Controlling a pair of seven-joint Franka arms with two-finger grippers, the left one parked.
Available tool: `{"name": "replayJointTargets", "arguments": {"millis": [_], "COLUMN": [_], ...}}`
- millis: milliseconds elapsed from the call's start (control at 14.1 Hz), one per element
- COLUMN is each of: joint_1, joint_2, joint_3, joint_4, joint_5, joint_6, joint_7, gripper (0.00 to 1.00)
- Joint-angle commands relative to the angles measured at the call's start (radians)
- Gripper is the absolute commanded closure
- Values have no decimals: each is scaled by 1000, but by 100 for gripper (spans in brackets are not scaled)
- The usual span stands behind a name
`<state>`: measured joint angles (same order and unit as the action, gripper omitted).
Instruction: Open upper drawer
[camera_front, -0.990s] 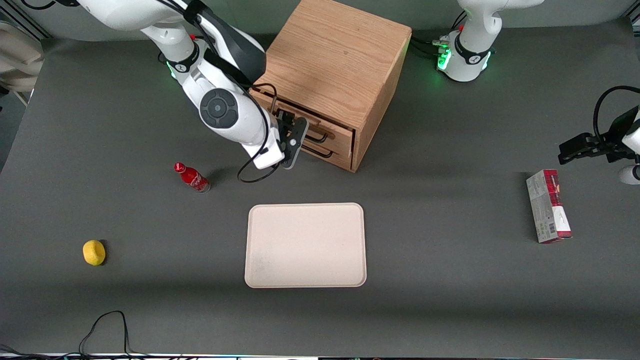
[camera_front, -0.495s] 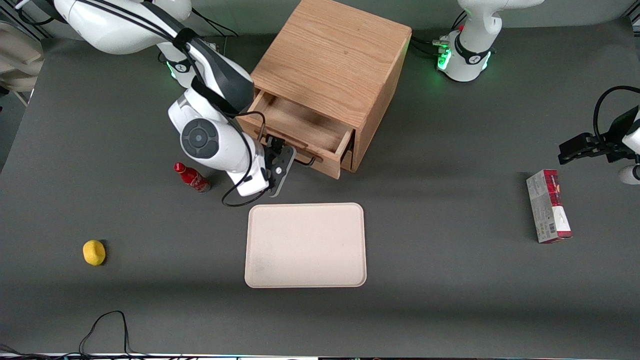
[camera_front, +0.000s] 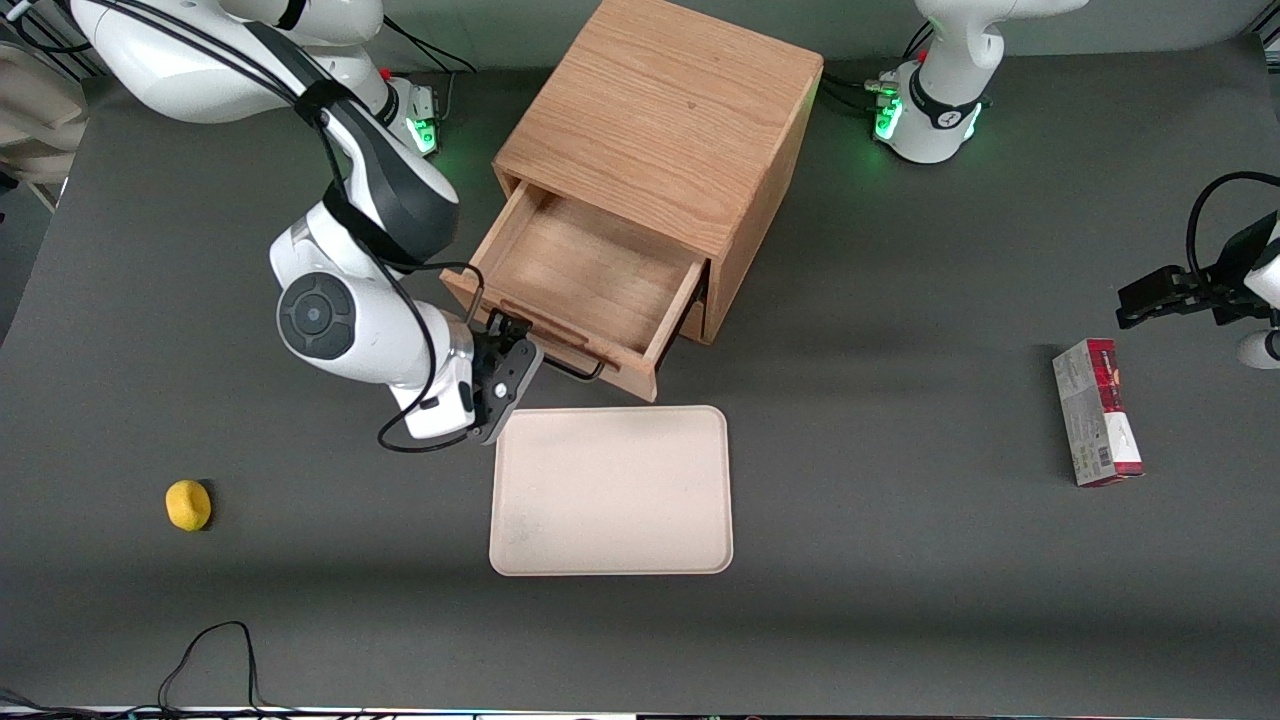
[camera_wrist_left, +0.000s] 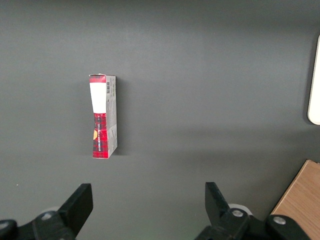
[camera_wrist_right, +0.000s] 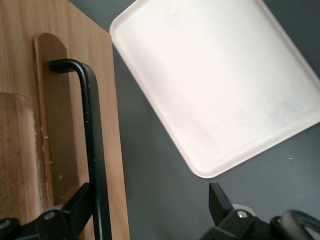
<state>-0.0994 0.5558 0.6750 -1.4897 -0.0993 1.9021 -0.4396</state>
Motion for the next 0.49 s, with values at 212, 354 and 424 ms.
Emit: {"name": "replayJointTargets", "arguments": {"millis": [212, 354, 424], "joint_1": [10, 9, 7], "joint_2": [59, 56, 56], "joint_3": [-29, -40, -45], "joint_4": [134, 211, 251], "joint_5": [-121, -186, -183], "joint_6": [-43, -86, -95], "joint_7": [-5, -5, -7], "gripper": [0, 0, 0]}}
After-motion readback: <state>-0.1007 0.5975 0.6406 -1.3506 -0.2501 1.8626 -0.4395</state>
